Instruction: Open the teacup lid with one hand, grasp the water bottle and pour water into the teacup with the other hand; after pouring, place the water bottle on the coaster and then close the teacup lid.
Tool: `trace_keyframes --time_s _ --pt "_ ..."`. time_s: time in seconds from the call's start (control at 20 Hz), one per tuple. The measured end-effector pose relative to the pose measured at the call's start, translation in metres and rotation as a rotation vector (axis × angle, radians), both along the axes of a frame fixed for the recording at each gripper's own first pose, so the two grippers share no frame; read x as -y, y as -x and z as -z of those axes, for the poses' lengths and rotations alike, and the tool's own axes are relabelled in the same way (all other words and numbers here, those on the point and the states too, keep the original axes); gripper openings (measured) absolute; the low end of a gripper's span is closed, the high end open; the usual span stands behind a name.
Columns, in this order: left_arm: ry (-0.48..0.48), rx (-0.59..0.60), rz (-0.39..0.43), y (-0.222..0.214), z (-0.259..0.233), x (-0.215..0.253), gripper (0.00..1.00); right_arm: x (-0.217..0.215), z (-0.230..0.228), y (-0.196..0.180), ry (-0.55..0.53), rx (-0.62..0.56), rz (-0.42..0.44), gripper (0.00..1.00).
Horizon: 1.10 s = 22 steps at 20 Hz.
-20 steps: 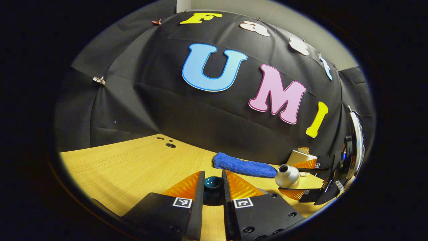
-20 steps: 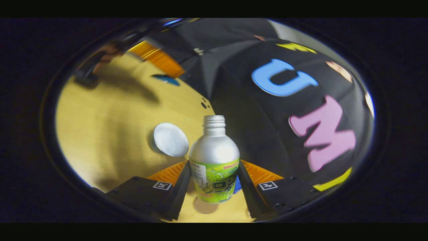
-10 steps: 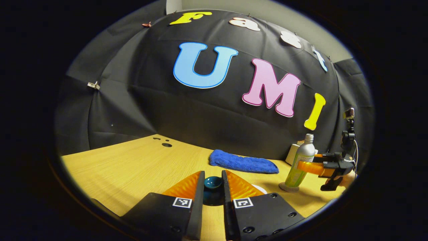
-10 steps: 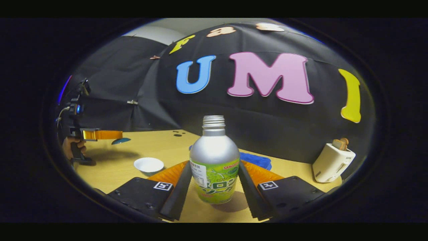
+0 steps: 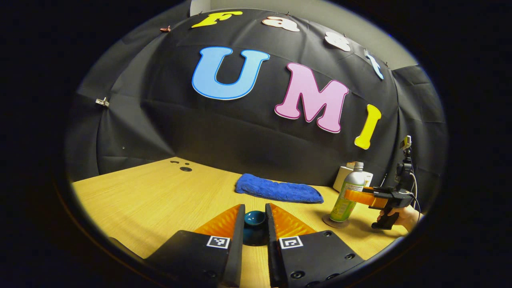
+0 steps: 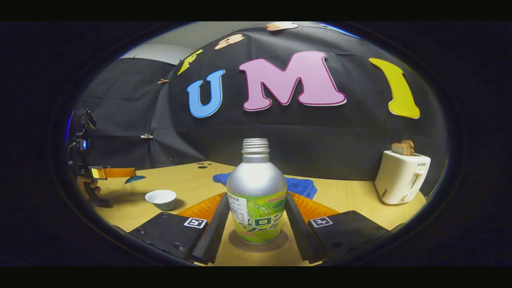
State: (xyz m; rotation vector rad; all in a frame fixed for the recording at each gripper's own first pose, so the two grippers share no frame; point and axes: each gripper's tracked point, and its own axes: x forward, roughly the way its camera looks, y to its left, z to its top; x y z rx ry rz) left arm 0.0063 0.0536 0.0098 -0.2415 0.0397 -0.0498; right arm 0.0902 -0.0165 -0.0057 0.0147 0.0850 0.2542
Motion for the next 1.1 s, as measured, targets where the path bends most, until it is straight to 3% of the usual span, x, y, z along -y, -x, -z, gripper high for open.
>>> trace_keyframes --time_s 0.3,0.35,0.4,0.5,0.8,1.1 --pt "-0.009 0.001 0.008 -0.004 -0.003 0.006 0.31 0.005 0.014 -0.003 -0.016 -0.036 0.007 0.80" --pt "-0.008 0.001 0.010 -0.005 -0.003 0.008 0.31 0.005 0.024 -0.001 -0.005 -0.062 0.013 0.87" --pt "-0.006 -0.001 0.015 -0.006 -0.002 0.010 0.31 0.004 0.029 0.002 -0.002 -0.079 0.015 0.86" --pt "0.001 -0.004 0.027 -0.009 -0.001 0.014 0.31 0.005 0.025 0.012 -0.020 -0.085 0.008 1.00" --pt "-0.005 -0.025 0.062 -0.019 0.005 0.033 0.31 0.024 0.019 0.046 -0.015 -0.069 0.060 0.99" --pt "-0.106 -0.055 0.069 -0.036 0.012 0.046 0.31 0.033 0.023 0.079 0.049 -0.028 0.084 0.99"
